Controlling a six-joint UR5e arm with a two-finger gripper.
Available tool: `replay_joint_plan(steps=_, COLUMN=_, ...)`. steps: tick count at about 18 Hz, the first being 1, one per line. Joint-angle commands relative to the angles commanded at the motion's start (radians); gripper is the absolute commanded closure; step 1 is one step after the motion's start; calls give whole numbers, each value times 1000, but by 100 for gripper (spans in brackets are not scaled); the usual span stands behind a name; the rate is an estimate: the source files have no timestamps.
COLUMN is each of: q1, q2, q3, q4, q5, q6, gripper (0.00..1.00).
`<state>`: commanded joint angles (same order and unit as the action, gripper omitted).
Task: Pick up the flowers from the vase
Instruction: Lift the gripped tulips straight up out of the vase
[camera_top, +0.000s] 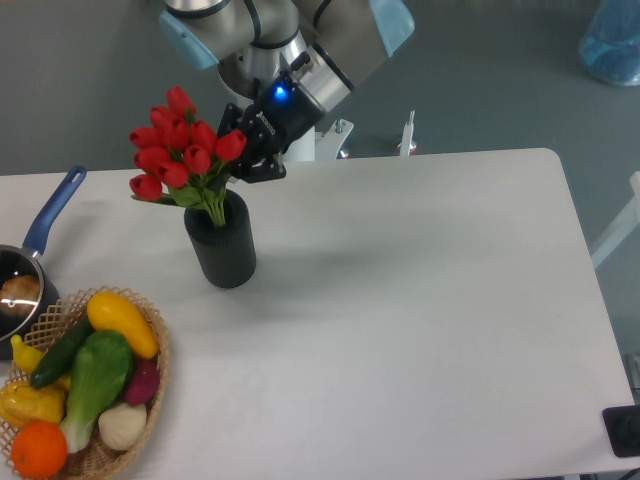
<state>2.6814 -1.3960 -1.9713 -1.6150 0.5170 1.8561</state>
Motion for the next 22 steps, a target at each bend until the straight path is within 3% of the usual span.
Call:
replay_joint_plan(steps=6, q1=3, q2=58, q3=9, q4=-68, q5=6, q6=0, gripper=100)
replay_joint_plan(steps=14, q1=31, q2=68, q3=118, q4=-203, q5=5, q6=-5, gripper=100)
replay_joint_plan(steps=22, q1=78, q2=80, q3=202, q4=-215, q5=-43, q6=-81, gripper=100)
